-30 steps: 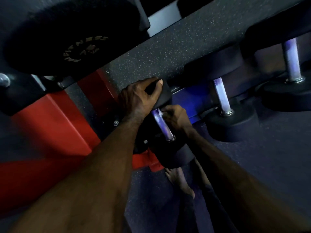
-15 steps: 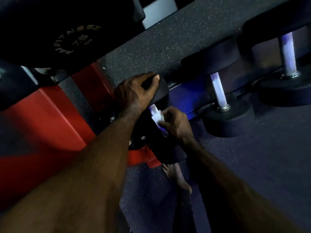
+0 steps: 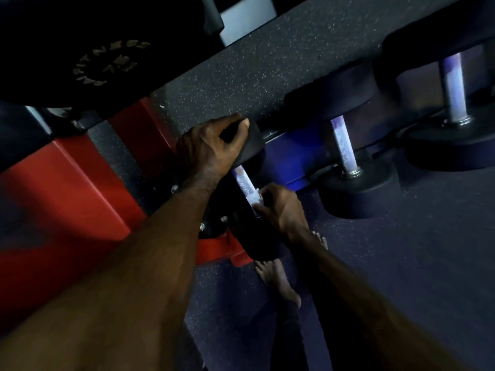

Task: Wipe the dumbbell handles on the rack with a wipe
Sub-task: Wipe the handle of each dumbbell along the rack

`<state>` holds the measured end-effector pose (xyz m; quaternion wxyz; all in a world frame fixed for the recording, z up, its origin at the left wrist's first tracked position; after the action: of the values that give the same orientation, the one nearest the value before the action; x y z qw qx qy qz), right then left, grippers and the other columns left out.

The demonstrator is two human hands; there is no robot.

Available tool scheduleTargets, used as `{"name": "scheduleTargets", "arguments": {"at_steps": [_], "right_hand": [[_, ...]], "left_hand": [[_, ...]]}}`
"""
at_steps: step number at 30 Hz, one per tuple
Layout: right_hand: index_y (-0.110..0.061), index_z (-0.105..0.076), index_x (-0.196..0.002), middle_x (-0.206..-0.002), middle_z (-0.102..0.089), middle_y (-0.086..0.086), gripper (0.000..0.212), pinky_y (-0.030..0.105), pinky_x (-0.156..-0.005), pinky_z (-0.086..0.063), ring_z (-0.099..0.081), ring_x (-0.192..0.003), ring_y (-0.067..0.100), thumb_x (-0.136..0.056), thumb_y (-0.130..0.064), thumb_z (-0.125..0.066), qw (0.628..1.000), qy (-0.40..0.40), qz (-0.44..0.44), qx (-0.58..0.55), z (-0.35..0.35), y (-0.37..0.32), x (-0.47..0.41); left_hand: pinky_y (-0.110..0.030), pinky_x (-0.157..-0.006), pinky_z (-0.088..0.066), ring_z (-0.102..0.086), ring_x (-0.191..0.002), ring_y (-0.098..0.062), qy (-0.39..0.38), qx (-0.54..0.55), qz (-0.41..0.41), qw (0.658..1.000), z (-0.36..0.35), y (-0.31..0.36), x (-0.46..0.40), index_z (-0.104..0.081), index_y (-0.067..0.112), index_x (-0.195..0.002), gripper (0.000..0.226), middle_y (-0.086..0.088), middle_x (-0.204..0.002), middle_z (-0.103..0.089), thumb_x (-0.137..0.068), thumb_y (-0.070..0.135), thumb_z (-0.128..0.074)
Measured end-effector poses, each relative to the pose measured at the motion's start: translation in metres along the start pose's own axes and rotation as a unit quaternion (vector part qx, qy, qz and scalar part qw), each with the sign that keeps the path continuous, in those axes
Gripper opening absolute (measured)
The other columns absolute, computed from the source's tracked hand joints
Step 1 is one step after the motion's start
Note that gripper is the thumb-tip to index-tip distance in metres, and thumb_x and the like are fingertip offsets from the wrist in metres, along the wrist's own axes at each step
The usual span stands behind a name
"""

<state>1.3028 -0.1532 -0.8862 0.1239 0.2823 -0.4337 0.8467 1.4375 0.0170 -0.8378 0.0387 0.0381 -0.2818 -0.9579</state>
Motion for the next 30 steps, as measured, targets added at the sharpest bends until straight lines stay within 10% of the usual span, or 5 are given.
{"name": "scheduleTargets", "arguments": {"at_steps": [7,14,20,25,30], "right_hand": [[-0.012,-0.062,-0.081,-0.08,-0.061,0.006,0.008,0.032,-0.067,-0.044,-0.059,-0.081,0.022,-0.077,-0.019,-0.064,0.984,-0.13,-0.064,-0.106,-0.007,-0.032,-0.063],[-0.007,-0.064,-0.083,-0.072,-0.065,0.006,0.038,0.032,-0.059,-0.048,-0.059,-0.066,0.017,-0.066,-0.024,-0.095,0.956,-0.234,-0.086,-0.152,-0.037,-0.01,-0.052],[-0.013,-0.063,-0.063,-0.063,-0.061,0.003,0.02,0.027,-0.054,-0.043,-0.056,-0.06,0.013,-0.07,-0.023,-0.079,0.984,-0.132,-0.058,-0.102,-0.028,-0.038,-0.084],[-0.015,-0.077,-0.106,-0.086,-0.068,0.001,0.028,0.026,-0.065,-0.044,-0.065,-0.084,0.012,-0.085,-0.034,-0.083,0.979,-0.199,-0.043,0.006,-0.024,0.001,-0.057],[-0.016,-0.064,-0.088,-0.078,-0.062,-0.008,0.039,0.015,-0.053,-0.039,-0.057,-0.07,0.007,-0.073,-0.038,-0.093,0.993,-0.108,-0.033,-0.046,0.001,-0.03,-0.077]], "left_hand": [[-0.042,-0.083,-0.06,-0.078,-0.098,-0.023,0.0,0.0,-0.012,1.0,-0.003,-0.002,-0.001,-0.08,0.041,-0.113,0.044,0.007,-0.107,-0.082,-0.095,0.073,-0.056],[-0.041,-0.086,-0.06,-0.078,-0.1,-0.022,0.003,0.009,-0.009,1.0,-0.004,-0.003,0.0,-0.08,0.041,-0.114,0.042,0.007,-0.108,-0.082,-0.094,0.071,-0.059],[-0.04,-0.086,-0.061,-0.078,-0.099,-0.02,0.004,0.029,-0.003,1.0,-0.006,-0.006,-0.002,-0.063,0.054,-0.127,0.052,0.012,-0.108,-0.081,-0.091,0.086,-0.047],[-0.042,-0.084,-0.061,-0.078,-0.097,-0.021,0.004,0.027,-0.013,1.0,-0.006,-0.006,-0.002,-0.079,0.04,-0.115,0.045,0.007,-0.105,-0.082,-0.095,0.073,-0.056],[-0.04,-0.083,-0.061,-0.078,-0.096,-0.02,-0.003,0.018,-0.008,1.0,-0.002,-0.001,0.0,-0.081,0.039,-0.112,0.041,0.008,-0.104,-0.082,-0.096,0.069,-0.058]]}}
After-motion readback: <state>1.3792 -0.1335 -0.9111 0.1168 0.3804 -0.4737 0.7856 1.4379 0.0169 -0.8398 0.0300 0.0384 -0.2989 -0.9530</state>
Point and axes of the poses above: each hand's wrist, its own x-axis away from the middle knuckle, its own z-axis out of the back of the hand, y = z × x, the point moved 4 cm from there along -x, towards the middle knuckle
